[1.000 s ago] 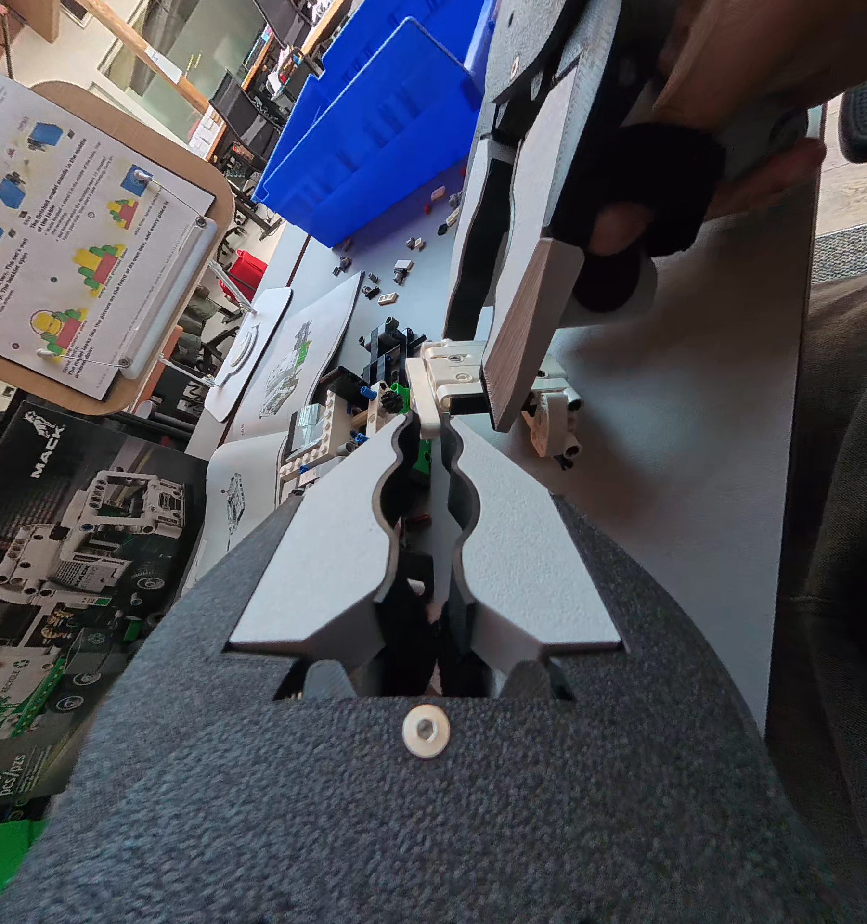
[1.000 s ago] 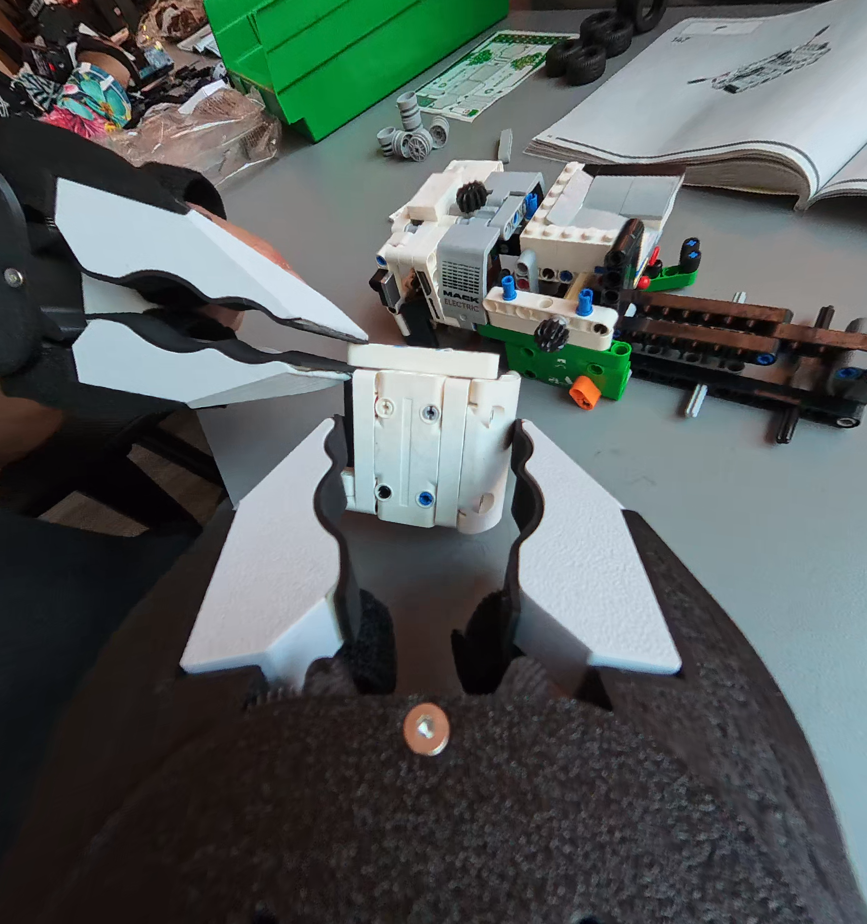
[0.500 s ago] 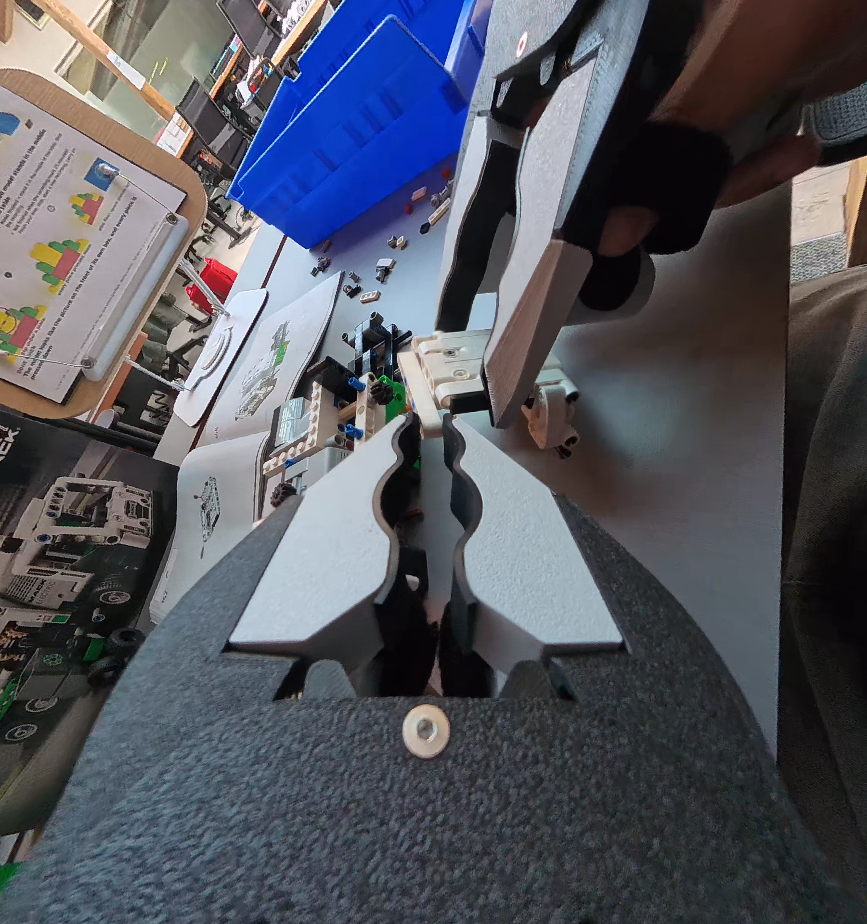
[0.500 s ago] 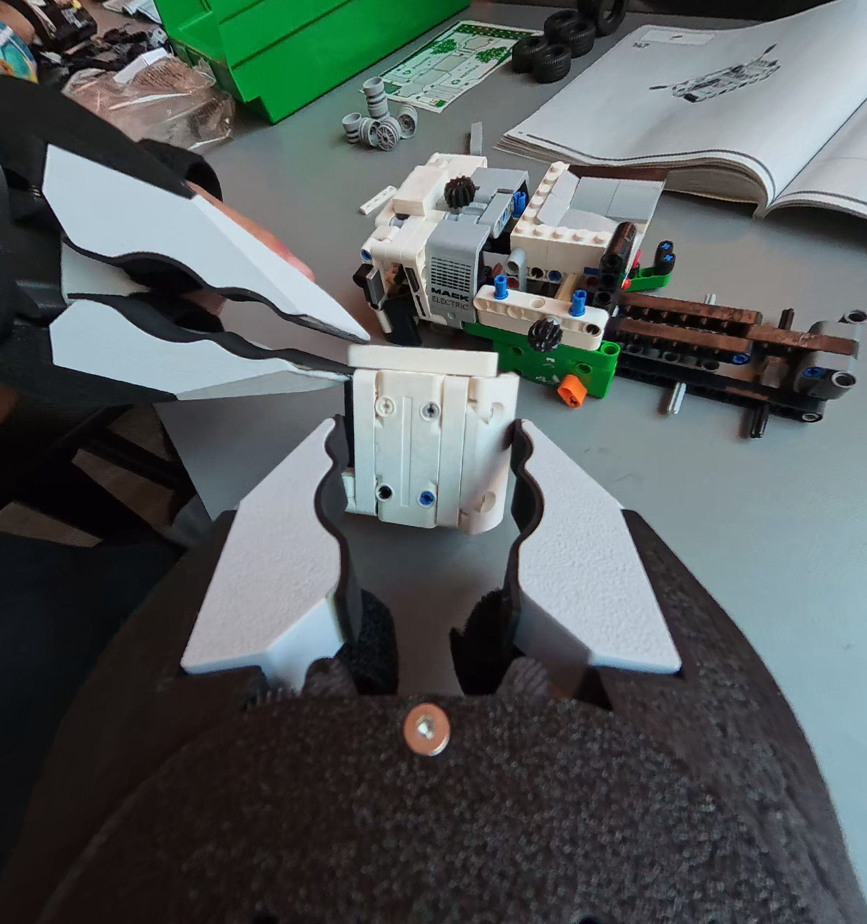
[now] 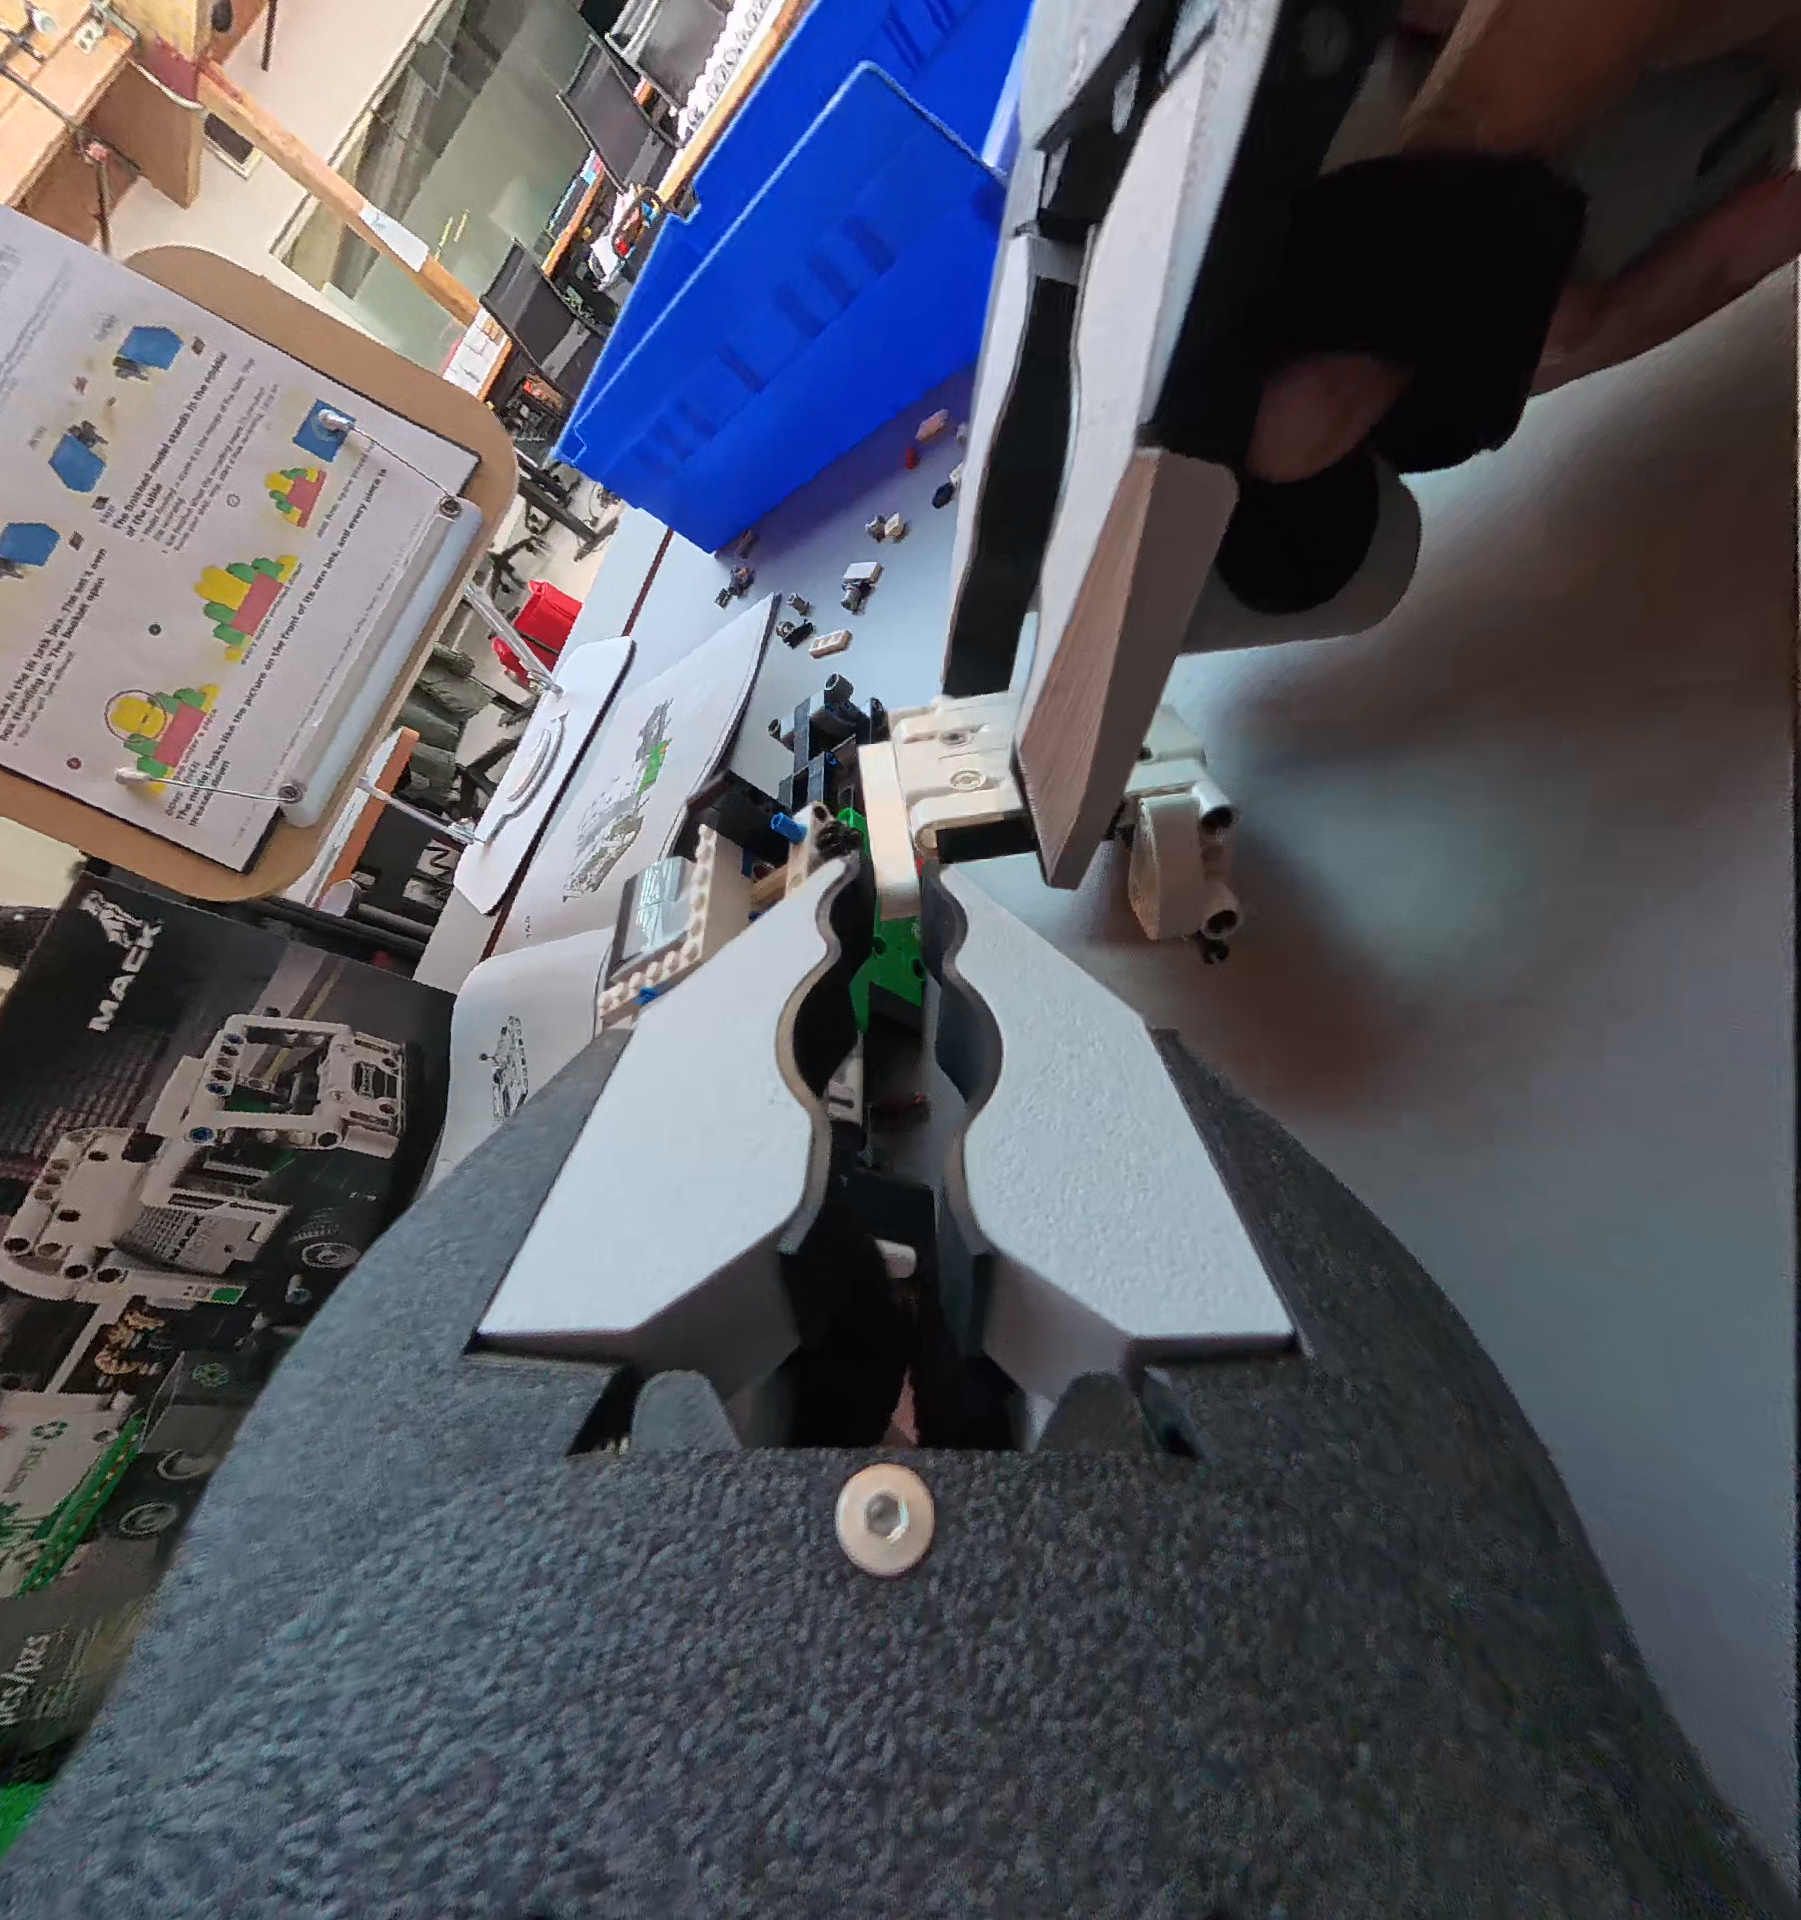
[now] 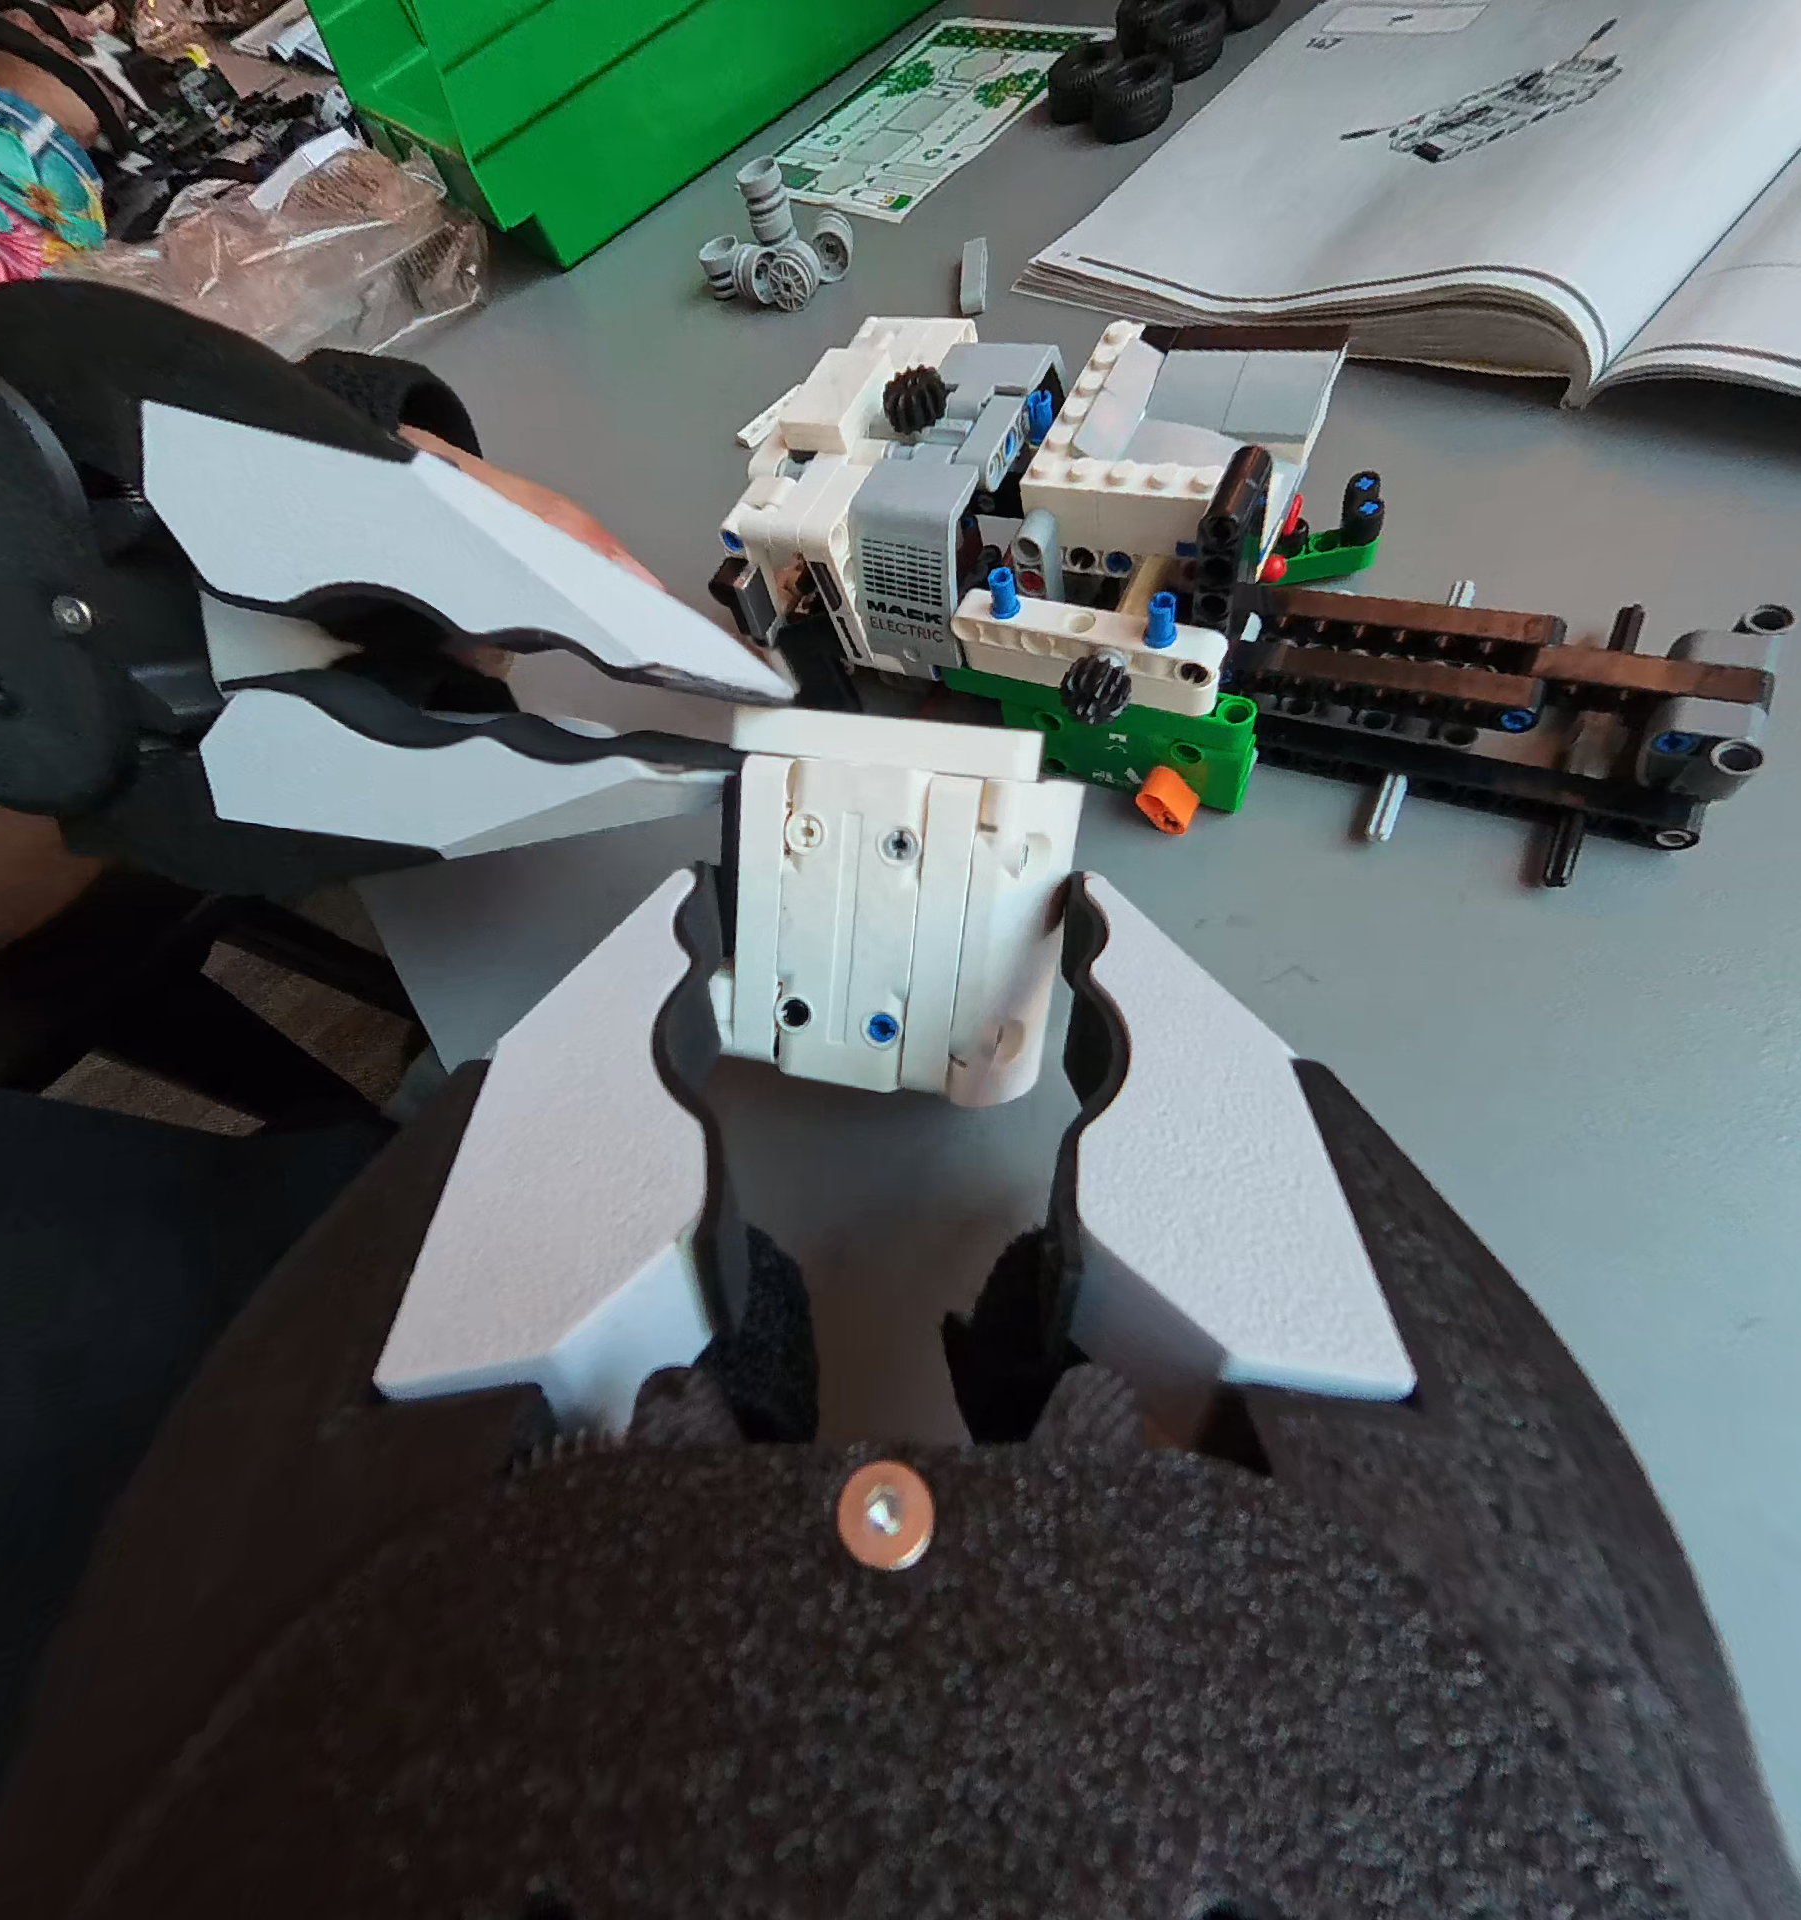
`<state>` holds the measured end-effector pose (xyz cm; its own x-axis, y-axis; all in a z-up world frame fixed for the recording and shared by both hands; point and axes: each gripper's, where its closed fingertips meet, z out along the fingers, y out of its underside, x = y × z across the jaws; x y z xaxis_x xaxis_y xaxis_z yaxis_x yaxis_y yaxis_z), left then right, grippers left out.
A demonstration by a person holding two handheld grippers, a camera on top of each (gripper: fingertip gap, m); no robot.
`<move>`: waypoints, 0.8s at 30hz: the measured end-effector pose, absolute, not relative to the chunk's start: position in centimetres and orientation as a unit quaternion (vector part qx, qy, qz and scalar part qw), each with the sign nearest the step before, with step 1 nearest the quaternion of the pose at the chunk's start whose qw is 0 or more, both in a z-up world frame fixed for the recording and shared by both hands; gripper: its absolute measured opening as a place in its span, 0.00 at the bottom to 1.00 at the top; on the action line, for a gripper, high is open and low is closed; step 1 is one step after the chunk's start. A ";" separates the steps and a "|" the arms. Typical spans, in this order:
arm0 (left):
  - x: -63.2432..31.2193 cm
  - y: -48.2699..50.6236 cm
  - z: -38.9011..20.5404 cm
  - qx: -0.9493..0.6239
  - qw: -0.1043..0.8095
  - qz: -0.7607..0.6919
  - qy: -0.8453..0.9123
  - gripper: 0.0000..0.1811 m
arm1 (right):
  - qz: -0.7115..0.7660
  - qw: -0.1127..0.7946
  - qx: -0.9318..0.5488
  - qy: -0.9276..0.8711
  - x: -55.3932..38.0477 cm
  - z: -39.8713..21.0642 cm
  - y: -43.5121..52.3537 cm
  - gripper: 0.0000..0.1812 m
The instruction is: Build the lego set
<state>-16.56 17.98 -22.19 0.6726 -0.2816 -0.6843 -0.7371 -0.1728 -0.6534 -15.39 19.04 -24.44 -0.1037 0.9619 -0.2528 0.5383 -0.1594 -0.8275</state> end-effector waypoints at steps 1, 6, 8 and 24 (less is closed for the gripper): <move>-16.6 18.0 -22.0 -0.739 0.548 0.201 0.337 0.04 | 0.442 0.243 -0.620 -0.601 -15.4 -24.2 19.0 0.36; -17.4 18.0 -21.0 -0.752 0.573 0.150 0.291 0.04 | 0.508 0.270 -0.566 -0.592 -15.0 -21.3 19.1 0.37; -17.8 17.8 -20.3 -0.756 0.586 0.122 0.265 0.04 | 0.526 0.295 -0.536 -0.592 -14.5 -19.4 19.7 0.37; -21.4 20.3 -14.1 -0.732 0.649 -0.062 0.199 0.03 | 0.316 0.344 -0.243 -0.850 -19.0 -17.2 21.6 0.47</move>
<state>-21.45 20.33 -14.13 0.9134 -0.3711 -0.1675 -0.2107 -0.0789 -0.9744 -19.04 21.62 -17.19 -0.6448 0.6310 0.4315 0.1958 0.6819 -0.7047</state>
